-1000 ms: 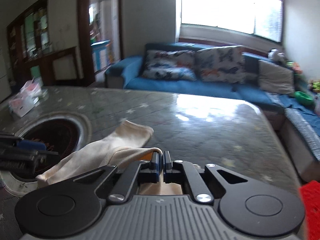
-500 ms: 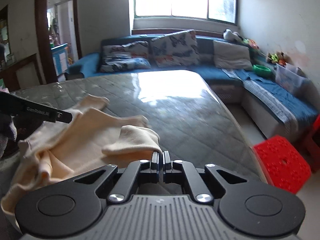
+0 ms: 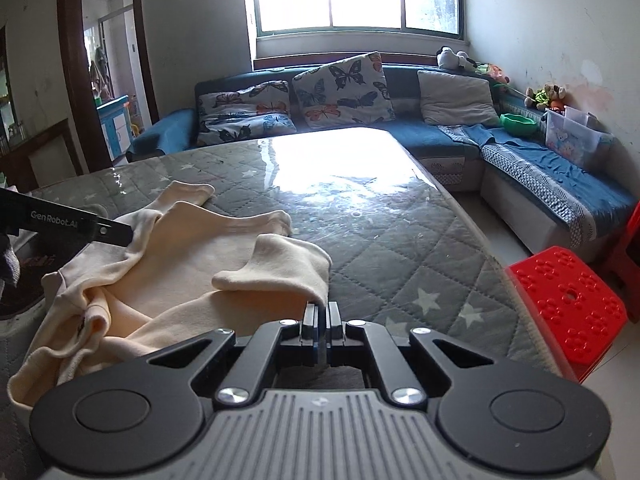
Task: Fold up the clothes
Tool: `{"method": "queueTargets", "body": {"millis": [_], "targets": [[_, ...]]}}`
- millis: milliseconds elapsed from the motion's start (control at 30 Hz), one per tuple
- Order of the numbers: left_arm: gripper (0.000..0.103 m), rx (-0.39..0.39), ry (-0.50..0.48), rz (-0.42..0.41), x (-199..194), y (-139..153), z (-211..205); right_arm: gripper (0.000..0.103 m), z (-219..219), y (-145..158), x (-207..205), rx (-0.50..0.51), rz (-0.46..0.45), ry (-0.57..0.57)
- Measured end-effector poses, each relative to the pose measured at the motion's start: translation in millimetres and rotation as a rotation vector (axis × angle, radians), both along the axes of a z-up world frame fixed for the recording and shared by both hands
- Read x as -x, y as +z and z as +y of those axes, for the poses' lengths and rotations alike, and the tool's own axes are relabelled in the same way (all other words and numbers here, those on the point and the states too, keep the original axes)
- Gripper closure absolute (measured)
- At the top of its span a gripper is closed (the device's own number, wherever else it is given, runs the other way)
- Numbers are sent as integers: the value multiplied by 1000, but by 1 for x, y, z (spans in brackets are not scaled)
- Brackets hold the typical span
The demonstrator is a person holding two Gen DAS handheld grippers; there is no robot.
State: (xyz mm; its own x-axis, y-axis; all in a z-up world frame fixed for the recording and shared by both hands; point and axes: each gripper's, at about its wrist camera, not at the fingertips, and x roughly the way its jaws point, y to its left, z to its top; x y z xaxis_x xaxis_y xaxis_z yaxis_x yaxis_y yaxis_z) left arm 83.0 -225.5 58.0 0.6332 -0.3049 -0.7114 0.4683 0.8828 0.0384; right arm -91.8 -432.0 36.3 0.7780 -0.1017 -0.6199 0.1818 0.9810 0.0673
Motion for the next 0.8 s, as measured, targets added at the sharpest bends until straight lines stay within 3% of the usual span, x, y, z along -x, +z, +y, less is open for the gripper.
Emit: {"method": "queueTargets", "body": {"millis": [100,133,167,267,300,467,700,733,800], "targets": [[25,-76,2,-2,-1,-11,-13,100,1,-1,-1,-7,-4,-8],[33,-101,6,2,-2,-16,-14,100,0,0,0,-6,-9,-13],[52,-127,10,5,-2,-21,-15,100,-2,0,1,-5,-15,-17],[88,-123,26,36,-4,-26,-1,100,-6,3,4,-6,-27,-30],[92,-107,39,35,-3,-24,8,100,-8,4,6,-2,-33,-33],[97,-30,107,-27,12,-3,55,100,-17,13,20,-4,-70,-75],[97,60,188,-29,41,9,106,95,-15,13,28,-4,-42,-32],[97,71,197,-27,45,10,112,90,-13,13,26,1,-38,-21],[97,94,217,-22,53,12,125,68,-2,9,19,21,-30,20]]}}
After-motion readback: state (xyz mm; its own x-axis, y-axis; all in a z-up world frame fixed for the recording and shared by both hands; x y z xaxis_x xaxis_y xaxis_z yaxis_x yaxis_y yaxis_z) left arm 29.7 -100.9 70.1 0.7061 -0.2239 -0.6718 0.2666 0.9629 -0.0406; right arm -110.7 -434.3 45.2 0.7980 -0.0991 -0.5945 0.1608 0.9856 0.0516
